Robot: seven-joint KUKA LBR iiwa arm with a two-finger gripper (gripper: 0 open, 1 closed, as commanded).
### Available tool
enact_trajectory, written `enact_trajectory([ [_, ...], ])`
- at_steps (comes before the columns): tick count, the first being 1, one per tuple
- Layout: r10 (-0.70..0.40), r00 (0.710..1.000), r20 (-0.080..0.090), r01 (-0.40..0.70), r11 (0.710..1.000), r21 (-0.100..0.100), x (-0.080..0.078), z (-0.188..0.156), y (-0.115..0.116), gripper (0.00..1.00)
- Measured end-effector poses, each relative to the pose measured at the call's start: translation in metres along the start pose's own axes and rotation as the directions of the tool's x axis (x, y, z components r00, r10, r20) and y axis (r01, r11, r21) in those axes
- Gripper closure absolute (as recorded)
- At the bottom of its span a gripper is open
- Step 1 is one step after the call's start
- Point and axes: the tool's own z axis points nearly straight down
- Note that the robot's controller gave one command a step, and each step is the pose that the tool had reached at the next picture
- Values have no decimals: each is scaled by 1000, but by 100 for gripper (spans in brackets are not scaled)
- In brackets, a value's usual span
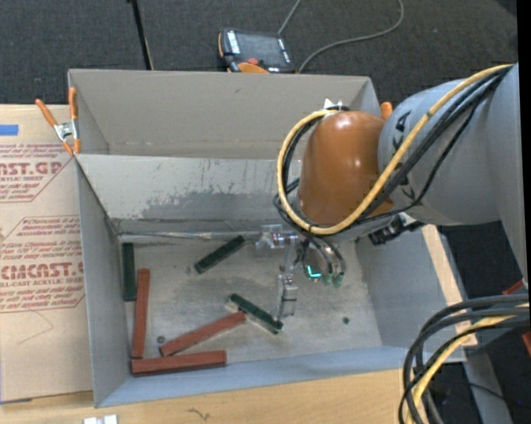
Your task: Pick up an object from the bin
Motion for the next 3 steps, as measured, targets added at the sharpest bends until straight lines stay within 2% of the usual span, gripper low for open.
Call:
enact_trajectory([
  [1,41,999,0,-41,999,0,46,85,-7,0],
  [2,41,999,6,-41,999,-1,43,80,-7,100],
  [3,48,999,14,-48,999,-1,36,-85,-13,100],
])
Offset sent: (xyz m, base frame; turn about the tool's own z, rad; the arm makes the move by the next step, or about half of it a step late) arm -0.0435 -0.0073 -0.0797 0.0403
